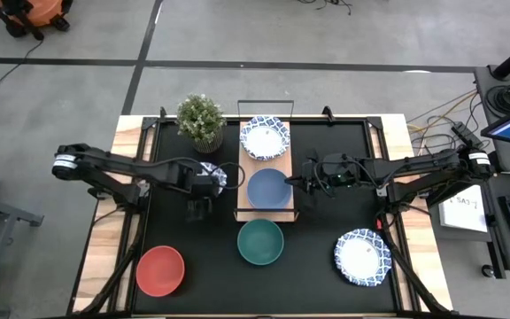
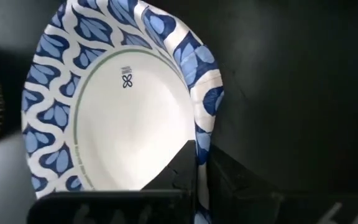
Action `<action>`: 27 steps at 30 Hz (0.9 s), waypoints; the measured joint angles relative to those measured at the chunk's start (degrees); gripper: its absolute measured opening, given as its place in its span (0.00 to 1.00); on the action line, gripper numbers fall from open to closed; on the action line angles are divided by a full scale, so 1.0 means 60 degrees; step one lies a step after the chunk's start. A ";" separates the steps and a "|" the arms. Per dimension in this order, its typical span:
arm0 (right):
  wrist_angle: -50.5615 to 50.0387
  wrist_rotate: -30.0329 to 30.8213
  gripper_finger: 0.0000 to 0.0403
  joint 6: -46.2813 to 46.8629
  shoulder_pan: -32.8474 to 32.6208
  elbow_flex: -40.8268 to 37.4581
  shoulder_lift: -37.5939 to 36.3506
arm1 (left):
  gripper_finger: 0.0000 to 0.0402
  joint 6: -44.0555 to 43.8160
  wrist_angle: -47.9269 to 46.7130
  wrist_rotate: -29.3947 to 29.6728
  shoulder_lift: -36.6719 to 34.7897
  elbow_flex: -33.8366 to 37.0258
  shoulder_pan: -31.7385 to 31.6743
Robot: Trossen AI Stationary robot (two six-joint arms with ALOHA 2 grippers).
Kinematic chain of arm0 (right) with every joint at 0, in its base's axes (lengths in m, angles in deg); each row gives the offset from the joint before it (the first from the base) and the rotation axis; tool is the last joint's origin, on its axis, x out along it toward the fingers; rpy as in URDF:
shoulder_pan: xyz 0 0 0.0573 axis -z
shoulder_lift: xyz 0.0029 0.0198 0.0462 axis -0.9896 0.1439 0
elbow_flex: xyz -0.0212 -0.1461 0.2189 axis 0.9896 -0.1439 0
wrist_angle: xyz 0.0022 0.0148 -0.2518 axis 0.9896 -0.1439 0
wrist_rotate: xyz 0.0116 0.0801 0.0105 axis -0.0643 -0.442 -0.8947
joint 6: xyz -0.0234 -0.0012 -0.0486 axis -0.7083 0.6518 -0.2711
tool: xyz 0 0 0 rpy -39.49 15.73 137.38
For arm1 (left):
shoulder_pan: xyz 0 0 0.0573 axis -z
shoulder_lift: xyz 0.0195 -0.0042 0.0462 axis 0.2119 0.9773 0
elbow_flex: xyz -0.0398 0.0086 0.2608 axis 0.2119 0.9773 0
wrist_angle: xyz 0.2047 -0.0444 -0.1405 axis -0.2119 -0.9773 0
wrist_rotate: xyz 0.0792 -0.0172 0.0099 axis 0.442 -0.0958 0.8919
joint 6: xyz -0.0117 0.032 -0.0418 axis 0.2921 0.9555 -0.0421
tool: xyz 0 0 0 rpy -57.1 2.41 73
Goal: Place and stack bowls onto a shelf
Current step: Stack the white paper bowl on top of the white paper bowl on the shelf
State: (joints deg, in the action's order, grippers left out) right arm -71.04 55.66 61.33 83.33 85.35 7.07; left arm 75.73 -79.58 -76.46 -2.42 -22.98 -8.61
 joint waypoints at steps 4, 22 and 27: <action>0.0000 0.0000 0.02 -0.0033 0.0000 0.0000 0.0000 | 0.00 0.0317 -0.1194 0.0006 -0.0004 -0.1225 0.0141; -0.0335 -0.0437 0.02 -0.0204 -0.0040 0.0000 -0.0011 | 0.00 0.6268 0.1711 0.1874 -0.0022 -0.3809 -0.0794; -0.0407 -0.0480 0.02 -0.0185 -0.0059 0.0000 -0.0011 | 0.00 0.7018 0.3278 0.1733 0.0187 -0.3352 -0.1928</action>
State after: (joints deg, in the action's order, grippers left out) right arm -73.48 52.78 60.22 82.98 85.35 7.00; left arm 117.83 -59.92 -66.07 -1.30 -43.09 -20.18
